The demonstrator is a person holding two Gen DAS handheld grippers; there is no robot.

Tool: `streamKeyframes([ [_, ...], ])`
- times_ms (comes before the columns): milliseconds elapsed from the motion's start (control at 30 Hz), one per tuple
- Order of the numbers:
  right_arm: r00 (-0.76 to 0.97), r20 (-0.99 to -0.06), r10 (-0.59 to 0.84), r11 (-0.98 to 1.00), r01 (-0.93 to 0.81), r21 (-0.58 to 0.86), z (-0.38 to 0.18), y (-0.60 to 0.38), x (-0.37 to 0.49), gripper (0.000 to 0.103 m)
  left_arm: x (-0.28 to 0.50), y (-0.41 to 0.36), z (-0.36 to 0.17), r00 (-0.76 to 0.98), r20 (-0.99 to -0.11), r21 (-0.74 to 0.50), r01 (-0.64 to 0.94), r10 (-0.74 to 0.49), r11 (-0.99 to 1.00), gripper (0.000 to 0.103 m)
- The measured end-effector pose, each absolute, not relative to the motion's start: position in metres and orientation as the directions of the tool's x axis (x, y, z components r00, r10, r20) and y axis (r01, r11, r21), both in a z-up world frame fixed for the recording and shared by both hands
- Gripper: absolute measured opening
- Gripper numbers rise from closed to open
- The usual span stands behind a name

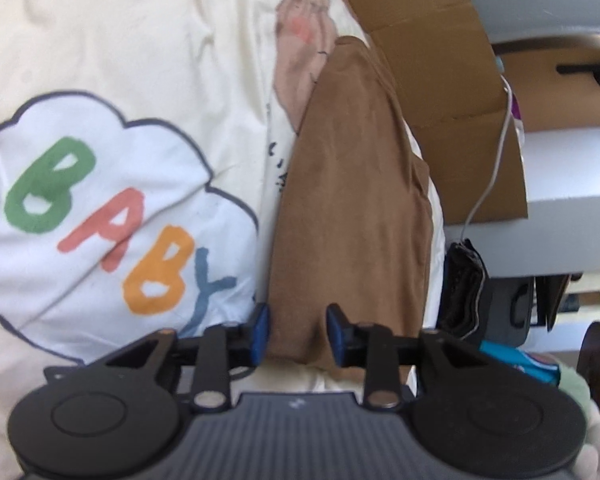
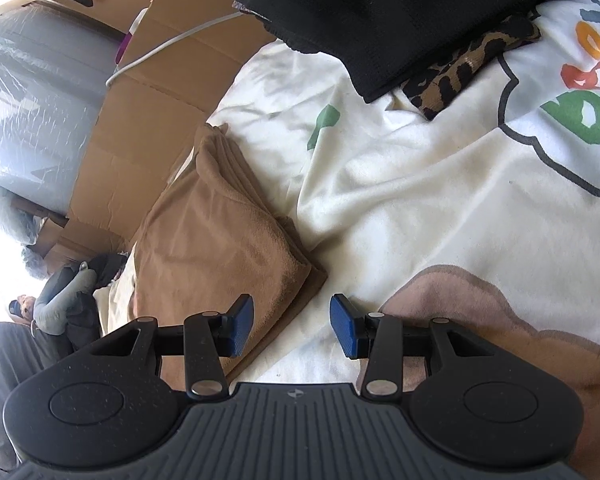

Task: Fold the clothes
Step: 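Move both open grippers to the end of the folded shirt strip, then close both grippers on the end of the folded shirt strip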

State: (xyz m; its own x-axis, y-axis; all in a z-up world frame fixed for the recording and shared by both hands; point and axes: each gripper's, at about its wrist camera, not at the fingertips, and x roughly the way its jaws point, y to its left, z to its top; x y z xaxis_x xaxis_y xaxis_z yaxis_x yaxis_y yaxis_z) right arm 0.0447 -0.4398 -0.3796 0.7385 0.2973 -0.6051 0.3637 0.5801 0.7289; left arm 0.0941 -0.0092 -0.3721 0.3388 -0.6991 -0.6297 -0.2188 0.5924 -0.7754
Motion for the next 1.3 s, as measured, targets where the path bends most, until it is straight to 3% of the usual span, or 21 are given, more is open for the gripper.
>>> streamKeyframes([
  [133,0.735,-0.607,0.301,0.579,0.365,0.729,-0.38,-0.441,0.046,0.049,0.095,-0.009,-0.393,0.364,-0.611,-0.792,-0.289,-0.703,0.538,0.049],
  [400,0.746,-0.602,0.286,0.567,0.374,0.734,-0.383,-0.441,0.049,0.049,0.104,-0.013,-0.402,0.375,-0.558,-0.829,-0.287,-0.74,0.479,0.051],
  [467,0.748,-0.6,0.284,0.564,0.376,0.735,-0.384,-0.441,0.049,0.049,0.102,-0.01,-0.402,0.357,-0.546,-0.836,-0.289,-0.758,0.466,0.047],
  [533,0.748,-0.6,0.283,0.566,0.375,0.734,-0.383,-0.44,0.051,0.049,0.099,-0.009,-0.403,0.326,-0.55,-0.833,-0.287,-0.769,0.474,0.037],
  [700,0.751,-0.6,0.276,0.564,0.379,0.733,-0.383,-0.441,0.055,0.049,0.094,-0.007,-0.402,0.29,-0.559,-0.826,-0.278,-0.777,0.49,0.029],
  [833,0.752,-0.601,0.269,0.565,0.382,0.731,-0.382,-0.441,0.061,0.05,0.095,-0.011,-0.399,0.286,-0.603,-0.796,-0.269,-0.744,0.542,0.012],
  [1300,0.749,-0.584,0.313,0.467,0.414,0.782,-0.391,-0.451,0.062,0.044,0.102,-0.013,-0.387,0.317,-0.639,-0.769,-0.239,-0.701,0.593,0.009],
])
